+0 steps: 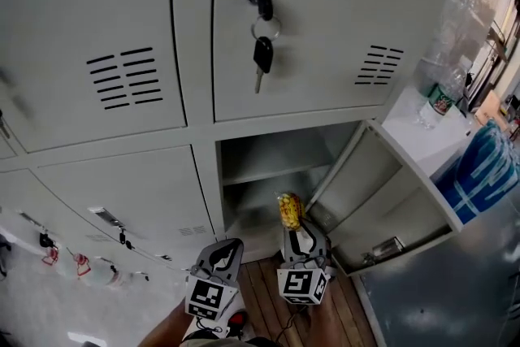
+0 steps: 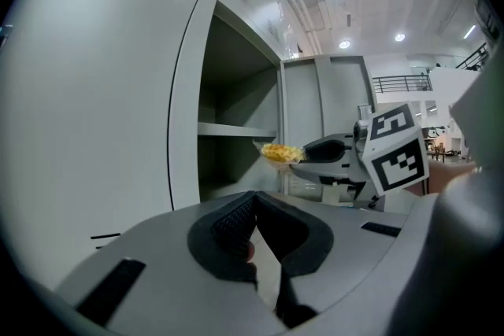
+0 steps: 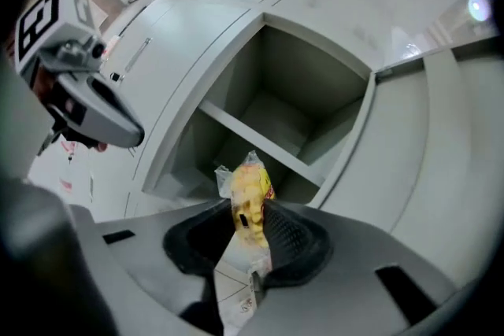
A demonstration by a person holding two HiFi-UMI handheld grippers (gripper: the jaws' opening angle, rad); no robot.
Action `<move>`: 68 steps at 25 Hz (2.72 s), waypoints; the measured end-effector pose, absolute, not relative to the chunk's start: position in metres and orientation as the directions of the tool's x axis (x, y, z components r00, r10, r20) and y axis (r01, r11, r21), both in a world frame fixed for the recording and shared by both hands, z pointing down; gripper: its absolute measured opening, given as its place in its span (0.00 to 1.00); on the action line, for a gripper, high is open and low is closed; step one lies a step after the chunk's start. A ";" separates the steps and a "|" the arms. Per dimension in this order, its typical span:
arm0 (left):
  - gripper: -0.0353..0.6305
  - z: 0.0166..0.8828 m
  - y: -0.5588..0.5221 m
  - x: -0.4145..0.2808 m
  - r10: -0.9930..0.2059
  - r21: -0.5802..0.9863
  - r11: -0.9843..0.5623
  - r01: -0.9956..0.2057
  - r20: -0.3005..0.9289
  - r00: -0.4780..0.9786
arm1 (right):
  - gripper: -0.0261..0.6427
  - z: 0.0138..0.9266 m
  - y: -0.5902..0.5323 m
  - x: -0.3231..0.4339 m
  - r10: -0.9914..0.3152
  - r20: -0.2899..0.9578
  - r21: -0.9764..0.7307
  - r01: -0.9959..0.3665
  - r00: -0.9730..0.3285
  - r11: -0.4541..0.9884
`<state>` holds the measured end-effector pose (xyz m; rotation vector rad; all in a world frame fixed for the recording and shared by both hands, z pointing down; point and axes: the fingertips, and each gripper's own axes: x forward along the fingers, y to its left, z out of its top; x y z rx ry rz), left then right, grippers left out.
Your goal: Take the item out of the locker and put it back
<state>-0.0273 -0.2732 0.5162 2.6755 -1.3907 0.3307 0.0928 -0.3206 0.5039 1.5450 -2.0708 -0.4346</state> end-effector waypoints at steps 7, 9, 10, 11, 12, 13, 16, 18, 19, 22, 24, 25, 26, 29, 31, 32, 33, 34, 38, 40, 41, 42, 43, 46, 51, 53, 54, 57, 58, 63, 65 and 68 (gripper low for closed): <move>0.09 0.499 -0.256 -0.016 -0.782 -0.015 -0.604 -0.797 0.202 0.589 | 0.21 0.461 -0.273 0.108 -0.978 0.091 0.407 -0.889 -0.188 0.209; 0.09 0.496 -0.250 -0.013 -0.778 -0.018 -0.611 -0.791 0.197 0.597 | 0.21 0.458 -0.258 0.111 -0.980 0.076 0.342 -0.918 -0.185 0.200; 0.09 0.495 -0.247 -0.012 -0.775 -0.020 -0.615 -0.788 0.196 0.600 | 0.21 0.458 -0.251 0.113 -0.979 0.075 0.301 -0.932 -0.188 0.202; 0.09 0.494 -0.244 -0.010 -0.773 -0.021 -0.619 -0.785 0.194 0.604 | 0.21 0.459 -0.243 0.114 -0.978 0.076 0.261 -0.943 -0.194 0.207; 0.09 0.493 -0.240 -0.009 -0.771 -0.023 -0.622 -0.782 0.193 0.607 | 0.21 0.462 -0.236 0.116 -0.977 0.078 0.225 -0.951 -0.198 0.210; 0.09 0.492 -0.237 -0.007 -0.768 -0.026 -0.626 -0.780 0.192 0.610 | 0.21 0.465 -0.229 0.117 -0.977 0.081 0.196 -0.958 -0.198 0.210; 0.09 0.491 -0.228 -0.005 -0.762 -0.035 -0.634 -0.772 0.193 0.618 | 0.21 0.481 -0.209 0.124 -0.979 0.101 0.148 -0.970 -0.178 0.192; 0.09 0.492 -0.223 -0.003 -0.758 -0.037 -0.639 -0.768 0.200 0.621 | 0.21 0.492 -0.196 0.126 -0.978 0.120 0.124 -0.975 -0.169 0.183; 0.09 0.493 -0.220 -0.002 -0.756 -0.036 -0.641 -0.766 0.203 0.623 | 0.21 0.495 -0.189 0.126 -0.977 0.127 0.111 -0.977 -0.169 0.183; 0.09 0.496 -0.212 0.002 -0.749 -0.034 -0.648 -0.761 0.208 0.629 | 0.21 0.505 -0.170 0.125 -0.975 0.146 0.071 -0.981 -0.168 0.179; 0.09 0.499 -0.207 0.004 -0.745 -0.036 -0.653 -0.757 0.211 0.633 | 0.21 0.511 -0.160 0.125 -0.974 0.157 0.047 -0.984 -0.165 0.175; 0.09 0.500 -0.205 0.005 -0.743 -0.036 -0.655 -0.755 0.214 0.634 | 0.21 0.514 -0.156 0.124 -0.973 0.161 0.039 -0.984 -0.166 0.174; 0.09 0.501 -0.203 0.007 -0.740 -0.034 -0.657 -0.753 0.217 0.636 | 0.21 0.516 -0.153 0.124 -0.972 0.164 0.035 -0.984 -0.166 0.174; 0.09 0.503 -0.197 0.012 -0.732 -0.030 -0.665 -0.746 0.226 0.643 | 0.21 0.516 -0.148 0.128 -0.972 0.166 0.036 -0.984 -0.165 0.173; 0.09 0.504 -0.195 0.014 -0.728 -0.032 -0.669 -0.743 0.229 0.646 | 0.21 0.513 -0.148 0.130 -0.973 0.159 0.040 -0.984 -0.166 0.175; 0.09 0.504 -0.194 0.015 -0.726 -0.032 -0.671 -0.741 0.231 0.647 | 0.21 0.512 -0.148 0.131 -0.973 0.158 0.042 -0.984 -0.167 0.175; 0.09 0.503 -0.194 0.016 -0.725 -0.032 -0.672 -0.740 0.232 0.648 | 0.21 0.511 -0.148 0.132 -0.973 0.157 0.045 -0.983 -0.167 0.176; 0.09 0.502 -0.194 0.017 -0.725 -0.034 -0.672 -0.740 0.232 0.648 | 0.21 0.511 -0.148 0.133 -0.973 0.157 0.046 -0.983 -0.167 0.176; 0.09 0.501 -0.193 0.019 -0.728 -0.046 -0.671 -0.740 0.233 0.645 | 0.21 0.512 -0.148 0.134 -0.972 0.158 0.044 -0.982 -0.173 0.182; 0.09 0.500 -0.193 0.020 -0.731 -0.049 -0.667 -0.744 0.233 0.641 | 0.21 0.512 -0.148 0.135 -0.971 0.160 0.041 -0.982 -0.176 0.185; 0.09 0.500 -0.193 0.019 -0.733 -0.050 -0.665 -0.745 0.233 0.639 | 0.21 0.512 -0.148 0.135 -0.971 0.160 0.040 -0.982 -0.178 0.186; 0.09 0.499 -0.193 0.019 -0.736 -0.050 -0.662 -0.748 0.232 0.636 | 0.21 0.512 -0.148 0.135 -0.971 0.158 0.040 -0.981 -0.180 0.189; 0.09 0.499 -0.194 0.019 -0.740 -0.051 -0.658 -0.751 0.229 0.632 | 0.21 0.511 -0.149 0.135 -0.971 0.156 0.040 -0.981 -0.182 0.191; 0.09 0.498 -0.197 0.016 -0.752 -0.054 -0.645 -0.763 0.225 0.620 | 0.21 0.510 -0.150 0.134 -0.971 0.150 0.039 -0.981 -0.184 0.192; 0.09 0.497 -0.198 0.016 -0.752 -0.055 -0.646 -0.762 0.222 0.621 | 0.21 0.508 -0.151 0.134 -0.973 0.147 0.043 -0.981 -0.180 0.188; 0.09 0.497 -0.198 0.015 -0.752 -0.058 -0.646 -0.761 0.222 0.621 | 0.21 0.507 -0.151 0.134 -0.973 0.145 0.042 -0.981 -0.180 0.187; 0.09 0.498 -0.198 0.015 -0.752 -0.059 -0.646 -0.761 0.221 0.621 | 0.21 0.507 -0.151 0.133 -0.973 0.144 0.042 -0.981 -0.180 0.187; 0.09 0.495 -0.199 0.015 -0.752 -0.062 -0.647 -0.760 0.218 0.622 | 0.21 0.507 -0.153 0.131 -0.973 0.142 0.041 -0.980 -0.185 0.192; 0.09 0.494 -0.199 0.014 -0.753 -0.064 -0.646 -0.760 0.218 0.621 | 0.21 0.507 -0.155 0.130 -0.972 0.140 0.044 -0.979 -0.189 0.197; 0.09 0.492 -0.204 0.005 -0.767 -0.068 -0.630 -0.773 0.210 0.607 | 0.21 0.495 -0.167 0.115 -0.968 0.115 0.089 -0.968 -0.225 0.236; 0.09 0.490 -0.206 -0.001 -0.775 -0.066 -0.620 -0.782 0.205 0.598 | 0.21 0.482 -0.175 0.105 -0.965 0.090 0.127 -0.959 -0.245 0.255; 0.09 0.490 -0.208 -0.010 -0.787 -0.066 -0.605 -0.793 0.202 0.583 | 0.21 0.462 -0.189 0.091 -0.964 0.047 0.204 -0.942 -0.263 0.267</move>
